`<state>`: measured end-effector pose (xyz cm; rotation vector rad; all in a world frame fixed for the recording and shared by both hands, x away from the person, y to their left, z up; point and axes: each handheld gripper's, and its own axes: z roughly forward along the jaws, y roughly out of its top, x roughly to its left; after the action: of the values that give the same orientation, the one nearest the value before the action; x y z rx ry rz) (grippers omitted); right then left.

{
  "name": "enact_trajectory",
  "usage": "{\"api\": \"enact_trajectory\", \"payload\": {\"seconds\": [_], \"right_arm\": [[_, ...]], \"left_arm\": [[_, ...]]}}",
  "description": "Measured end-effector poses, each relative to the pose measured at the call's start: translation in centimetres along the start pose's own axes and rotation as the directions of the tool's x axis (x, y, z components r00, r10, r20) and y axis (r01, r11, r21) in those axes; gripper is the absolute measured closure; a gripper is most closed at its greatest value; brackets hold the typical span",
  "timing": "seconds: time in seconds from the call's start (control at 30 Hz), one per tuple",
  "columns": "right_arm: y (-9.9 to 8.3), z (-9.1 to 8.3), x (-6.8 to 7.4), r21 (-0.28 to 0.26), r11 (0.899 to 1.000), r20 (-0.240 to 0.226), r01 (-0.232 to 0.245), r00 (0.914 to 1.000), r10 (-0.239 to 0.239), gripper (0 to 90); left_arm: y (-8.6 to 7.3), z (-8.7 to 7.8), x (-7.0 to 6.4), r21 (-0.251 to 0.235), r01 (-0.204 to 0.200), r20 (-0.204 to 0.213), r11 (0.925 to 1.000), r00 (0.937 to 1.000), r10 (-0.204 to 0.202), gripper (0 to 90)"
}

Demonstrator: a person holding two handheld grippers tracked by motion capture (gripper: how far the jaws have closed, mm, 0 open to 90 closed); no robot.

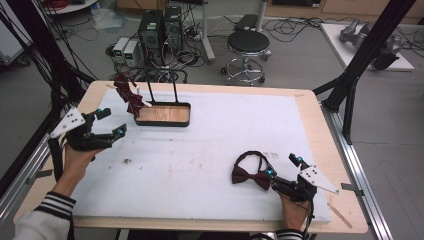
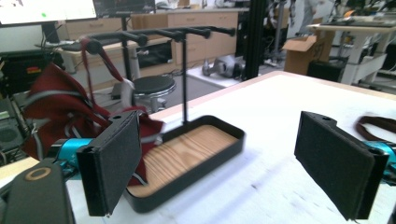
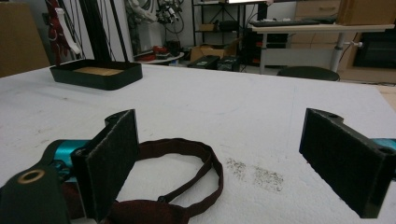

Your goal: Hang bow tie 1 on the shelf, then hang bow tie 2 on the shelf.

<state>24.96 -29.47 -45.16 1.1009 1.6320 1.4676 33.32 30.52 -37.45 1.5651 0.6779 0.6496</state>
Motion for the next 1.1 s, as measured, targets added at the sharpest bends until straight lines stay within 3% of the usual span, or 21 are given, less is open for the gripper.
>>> {"api": "enact_trajectory", "payload": {"seconds": [0.2, 0.37, 0.7, 1.1], "right_arm": [[0.0, 0.0, 0.0, 0.001, 1.0, -0.003, -0.005, 1.0, 0.005, 11.1], [0.0, 0.0, 0.0, 0.001, 1.0, -0.004, -0.01, 0.9999, 0.01, 11.1], [0.0, 0.0, 0.0, -0.001, 1.0, 0.001, -0.002, 1.0, 0.002, 11.1], [0.0, 0.0, 0.0, -0.003, 1.0, -0.004, -0.009, 1.0, 0.009, 11.1]], "left_arm": [[-3.4, -1.6, -2.0, -0.047, 0.051, 0.007, 0.9976, 0.9987, -0.051, 15.2], [-5.3, -1.9, -2.9, -0.02, 0.025, 0.005, 0.9995, 0.9997, -0.025, 15.2], [-6.6, -2.4, -3.0, 0.027, -0.008, -0.009, 0.9996, 0.9999, 0.008, 15.3], [-6.8, -2.5, -2.9, 0.019, -0.009, -0.017, 0.9998, 0.9998, 0.009, 15.3]]}}
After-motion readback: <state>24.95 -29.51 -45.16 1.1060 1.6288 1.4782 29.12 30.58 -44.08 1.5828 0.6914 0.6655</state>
